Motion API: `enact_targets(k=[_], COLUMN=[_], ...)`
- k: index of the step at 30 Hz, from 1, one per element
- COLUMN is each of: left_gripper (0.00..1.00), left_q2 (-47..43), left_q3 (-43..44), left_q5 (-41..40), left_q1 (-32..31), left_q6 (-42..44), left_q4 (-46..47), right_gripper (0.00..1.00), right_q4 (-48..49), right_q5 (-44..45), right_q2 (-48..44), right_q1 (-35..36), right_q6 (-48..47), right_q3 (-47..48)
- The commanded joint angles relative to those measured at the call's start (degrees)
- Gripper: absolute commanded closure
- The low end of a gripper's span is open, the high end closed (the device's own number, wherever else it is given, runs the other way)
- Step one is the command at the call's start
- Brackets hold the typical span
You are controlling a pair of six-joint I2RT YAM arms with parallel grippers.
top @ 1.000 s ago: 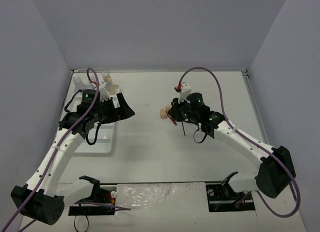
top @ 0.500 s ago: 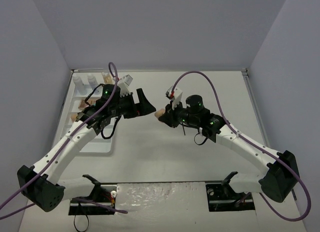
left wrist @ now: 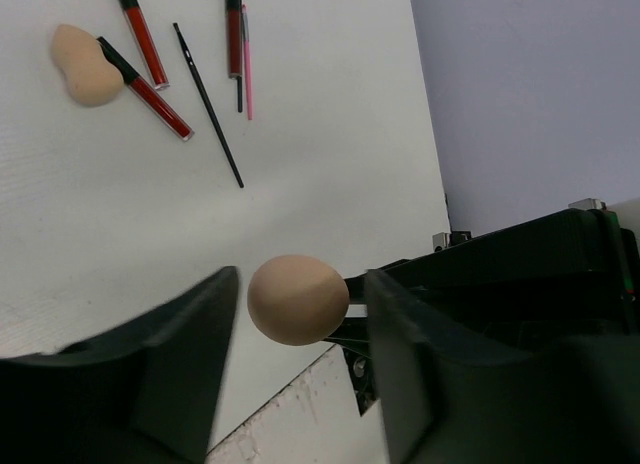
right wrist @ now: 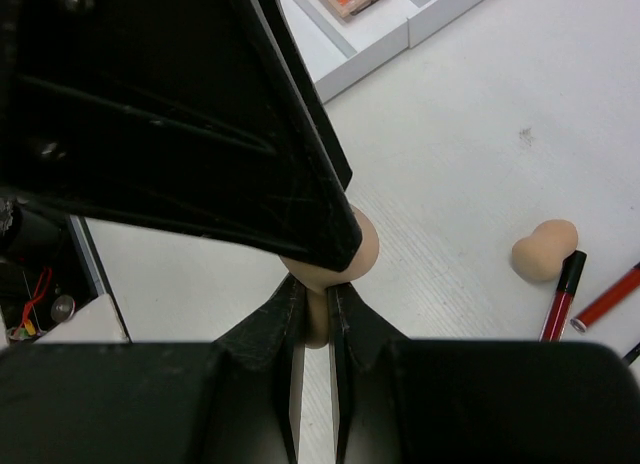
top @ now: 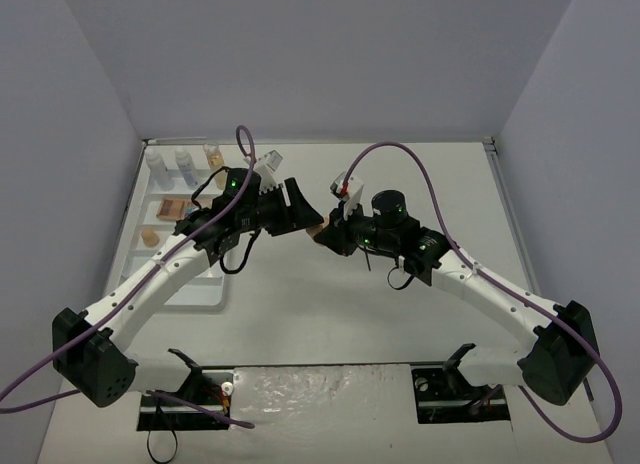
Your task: Organize the makeup
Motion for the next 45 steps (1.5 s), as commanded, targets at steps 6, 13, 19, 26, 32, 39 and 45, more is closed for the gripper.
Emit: enact_targets(k=[6,13,19,26,32,39,45], left_gripper=[0.76,1.00,1.00,1.00,1.00,1.00,1.00], left_q2=[-0.2,-0.4,-1.9,-5.2,-6.8,-2.3,7.3], left_q3=[0.1,-0.1,-0.8,-4.9,-9.5,-12.6,-10.8], left_q5=[1.7,1.6,-3.4,-7.1,-9.3,-13.6,-16.4], left_q1=[-1.0,-1.1,-0.5,10.6,28.9,43.6,48.1], left_q6=[-2.9,-2.6,0.6,0.9,2.1,-0.9,-1.9], left_q4=[6.2,6.1,3.4,2.4,2.5,8.9,11.7], right_gripper=[0.96,0.88,0.36,0.00,0.00,0.00,0.00], right_q4=[7.8,8.2,6.9,1.3,-5.1,-7.3,-8.5], right_q5=[0.0,1.2,1.9,7.3,12.7,13.4,14.3], right_q2=[-0.6,0.0,0.3,-1.4,-4.6,-7.3,-9.3], right_q1=[0.5,0.5,0.5,0.1,-1.2,-2.5,-3.3], right_q6=[2.0,2.8,2.9,2.8,3.3,3.1,2.3], right_q3=[0.3,0.4,0.4,0.4,-0.5,-2.6,-4.0])
